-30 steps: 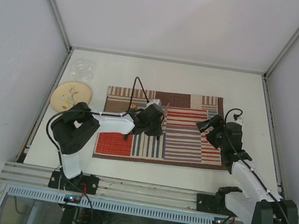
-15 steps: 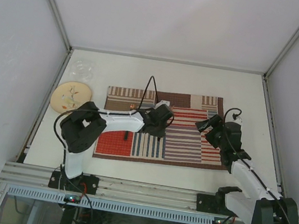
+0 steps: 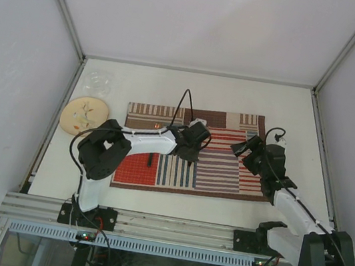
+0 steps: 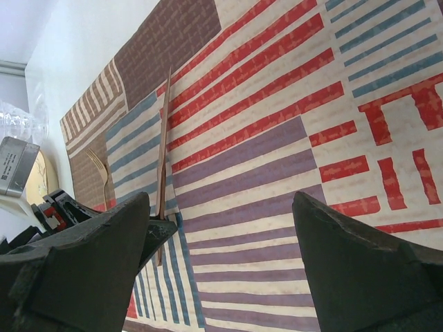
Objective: Set the dinner table for one person
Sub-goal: Place the knife on the napkin.
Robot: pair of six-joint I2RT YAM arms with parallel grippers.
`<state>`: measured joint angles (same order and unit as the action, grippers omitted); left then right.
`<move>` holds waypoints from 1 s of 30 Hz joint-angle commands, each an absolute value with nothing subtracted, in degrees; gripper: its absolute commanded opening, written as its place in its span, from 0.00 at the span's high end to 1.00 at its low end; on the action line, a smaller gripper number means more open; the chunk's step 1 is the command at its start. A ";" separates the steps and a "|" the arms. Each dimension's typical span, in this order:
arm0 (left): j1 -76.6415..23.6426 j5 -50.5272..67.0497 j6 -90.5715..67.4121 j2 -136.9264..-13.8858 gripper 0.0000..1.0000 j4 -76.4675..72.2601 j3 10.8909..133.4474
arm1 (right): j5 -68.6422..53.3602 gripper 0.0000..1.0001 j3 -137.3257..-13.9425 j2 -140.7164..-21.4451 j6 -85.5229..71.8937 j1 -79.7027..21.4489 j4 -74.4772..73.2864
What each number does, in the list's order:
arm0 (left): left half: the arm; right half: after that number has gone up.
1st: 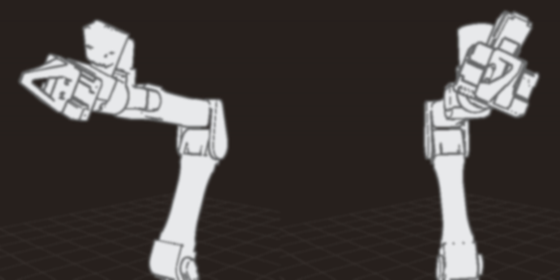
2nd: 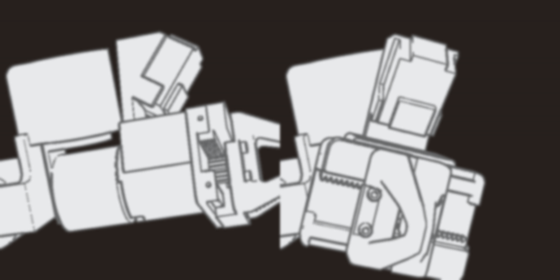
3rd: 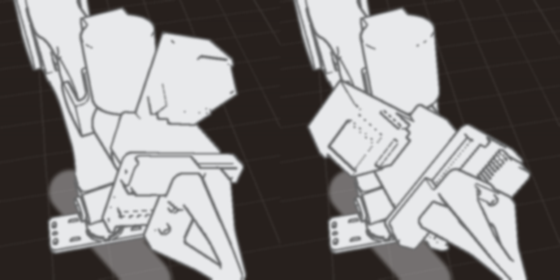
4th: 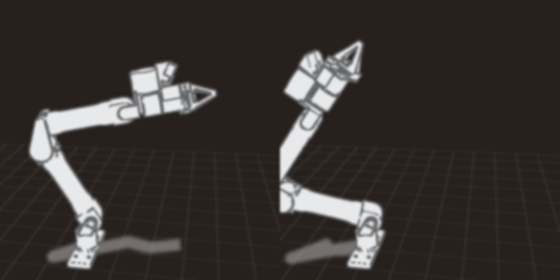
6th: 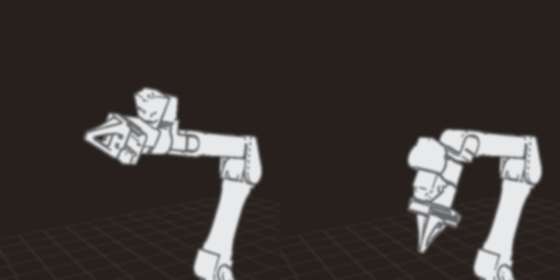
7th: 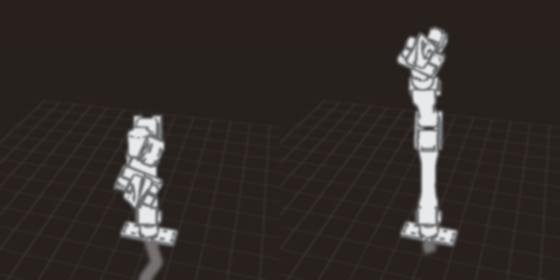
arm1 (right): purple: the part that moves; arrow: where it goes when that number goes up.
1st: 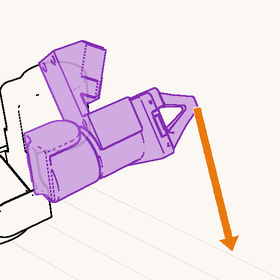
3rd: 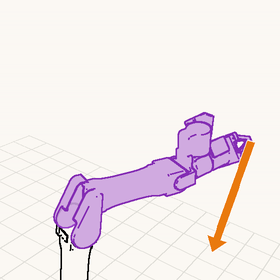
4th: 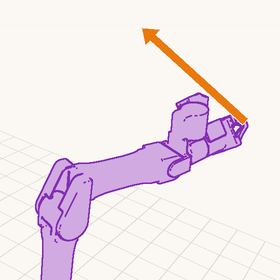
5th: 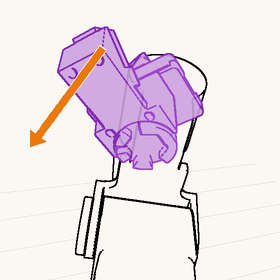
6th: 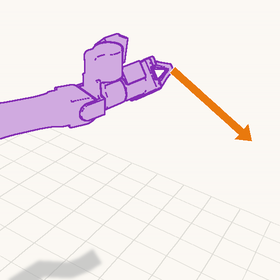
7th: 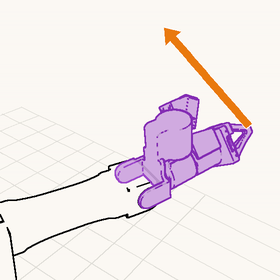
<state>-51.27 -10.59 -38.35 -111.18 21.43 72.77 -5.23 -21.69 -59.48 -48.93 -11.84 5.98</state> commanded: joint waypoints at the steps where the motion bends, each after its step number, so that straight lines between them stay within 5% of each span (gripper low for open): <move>1: -51.24 -12.83 -37.50 -113.86 0.95 23.14 74.19 | -5.54 0.16 -23.46 -60.03 -49.47 -12.48 9.18; 20: -52.24 -17.43 -37.05 -109.91 0.60 23.29 71.92 | -5.70 0.16 -23.55 -61.08 -49.46 -12.88 10.17; 30: -52.91 -25.10 -37.35 -101.36 0.57 24.49 68.72 | -5.18 0.16 -24.29 -61.82 -49.67 -13.95 9.80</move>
